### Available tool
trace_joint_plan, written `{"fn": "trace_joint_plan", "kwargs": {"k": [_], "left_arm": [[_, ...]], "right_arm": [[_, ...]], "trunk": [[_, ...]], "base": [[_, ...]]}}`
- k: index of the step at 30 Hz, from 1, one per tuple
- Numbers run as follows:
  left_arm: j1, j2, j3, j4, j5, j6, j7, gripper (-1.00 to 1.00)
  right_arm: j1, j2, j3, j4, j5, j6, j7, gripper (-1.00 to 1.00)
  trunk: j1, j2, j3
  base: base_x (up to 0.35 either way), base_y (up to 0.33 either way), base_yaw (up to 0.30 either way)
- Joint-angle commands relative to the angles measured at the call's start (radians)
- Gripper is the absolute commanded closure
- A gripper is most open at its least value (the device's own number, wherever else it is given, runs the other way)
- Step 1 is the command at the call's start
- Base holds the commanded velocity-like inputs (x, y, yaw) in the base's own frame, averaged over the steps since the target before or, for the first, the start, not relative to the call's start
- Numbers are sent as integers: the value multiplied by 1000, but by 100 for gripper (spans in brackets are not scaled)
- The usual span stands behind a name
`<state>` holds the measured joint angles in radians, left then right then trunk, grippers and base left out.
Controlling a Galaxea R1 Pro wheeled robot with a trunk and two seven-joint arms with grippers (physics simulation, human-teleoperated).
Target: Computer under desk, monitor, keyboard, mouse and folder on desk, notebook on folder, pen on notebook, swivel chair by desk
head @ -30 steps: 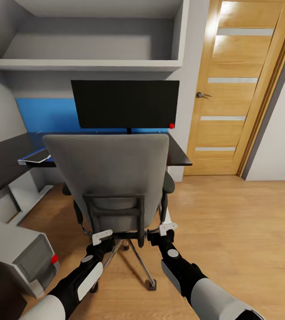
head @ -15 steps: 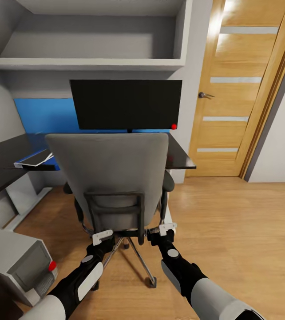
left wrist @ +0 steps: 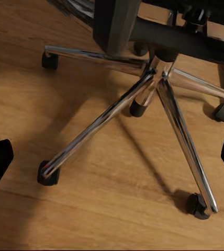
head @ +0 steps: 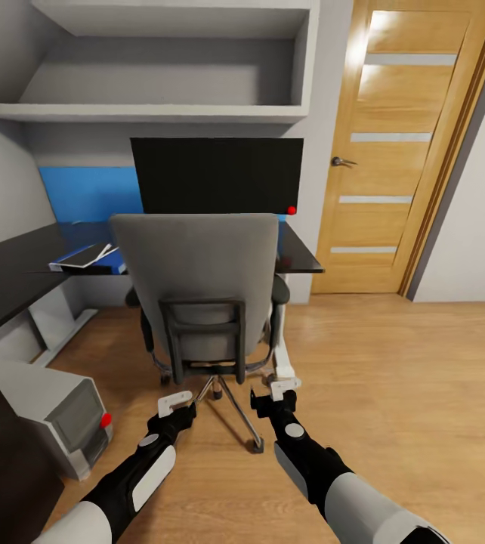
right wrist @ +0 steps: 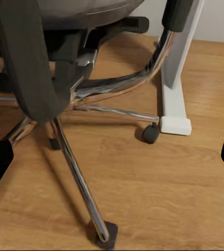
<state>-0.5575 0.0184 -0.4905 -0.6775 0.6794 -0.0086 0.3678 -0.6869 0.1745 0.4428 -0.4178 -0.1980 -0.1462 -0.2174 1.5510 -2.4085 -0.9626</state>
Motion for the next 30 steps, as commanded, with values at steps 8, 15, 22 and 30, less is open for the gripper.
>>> {"fn": "trace_joint_plan", "kwargs": {"k": [8,15,22,30], "left_arm": [[-1,2,-8,-2,8,0,10,-100],[-1,3,-7,-3,9,-1,10,-100],[-1,3,-6,-3,9,-1,10,-100],[-1,3,-6,-3,9,-1,10,-100]], "right_arm": [[-2,0,8,2,-11,-6,-8,-100],[-1,0,8,1,-13,-6,-7,-100],[-1,0,8,1,-15,-6,-8,-100],[-1,0,7,2,-12,-6,-7,-100]], "trunk": [[-1,0,-1],[-5,7,2],[-31,56,24],[-62,112,49]], "base": [[-338,0,0],[-339,0,0],[-339,0,0],[-339,0,0]]}}
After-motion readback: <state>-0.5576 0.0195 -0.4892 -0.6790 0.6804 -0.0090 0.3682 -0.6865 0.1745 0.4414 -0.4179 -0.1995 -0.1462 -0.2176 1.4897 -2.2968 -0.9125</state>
